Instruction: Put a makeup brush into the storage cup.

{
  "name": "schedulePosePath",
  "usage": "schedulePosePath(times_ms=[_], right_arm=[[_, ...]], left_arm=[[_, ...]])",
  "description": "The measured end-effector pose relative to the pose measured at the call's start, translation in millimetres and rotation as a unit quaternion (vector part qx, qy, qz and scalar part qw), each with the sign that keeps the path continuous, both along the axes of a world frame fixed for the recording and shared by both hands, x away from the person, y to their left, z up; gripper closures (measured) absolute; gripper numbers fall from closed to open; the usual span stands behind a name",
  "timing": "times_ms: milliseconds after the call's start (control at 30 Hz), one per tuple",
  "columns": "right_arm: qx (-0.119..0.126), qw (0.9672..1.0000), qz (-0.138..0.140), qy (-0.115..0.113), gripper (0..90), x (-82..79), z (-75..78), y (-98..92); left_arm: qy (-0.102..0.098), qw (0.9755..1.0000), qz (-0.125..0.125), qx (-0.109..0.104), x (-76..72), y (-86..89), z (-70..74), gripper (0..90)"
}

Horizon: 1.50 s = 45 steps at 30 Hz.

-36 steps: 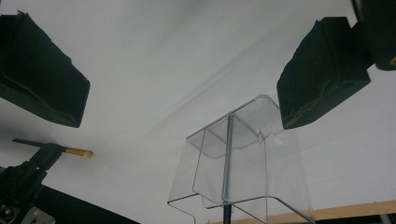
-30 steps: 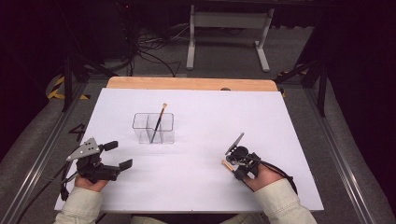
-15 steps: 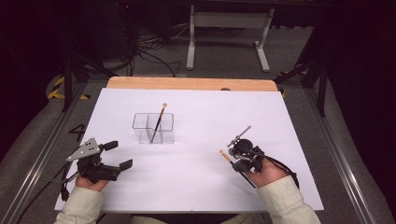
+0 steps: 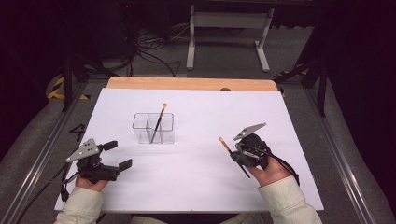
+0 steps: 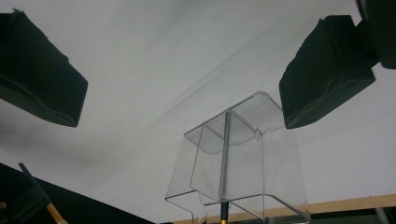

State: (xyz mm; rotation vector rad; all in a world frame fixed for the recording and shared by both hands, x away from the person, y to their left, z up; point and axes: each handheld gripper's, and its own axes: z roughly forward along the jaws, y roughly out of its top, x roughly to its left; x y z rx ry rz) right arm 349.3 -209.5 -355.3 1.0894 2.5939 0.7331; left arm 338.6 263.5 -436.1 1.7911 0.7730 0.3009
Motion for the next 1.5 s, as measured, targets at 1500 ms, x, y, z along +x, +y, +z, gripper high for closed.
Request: schedulePosePath(times_ms=[1500], right_arm=[[0.282, 0.9243, 0.128, -0.223, 83.3, -2.7, -4.8, -40.0]], left_arm=[[-0.001, 0.9999, 0.013, 0.006, 5.6, 0.6, -14.0, 1.0]])
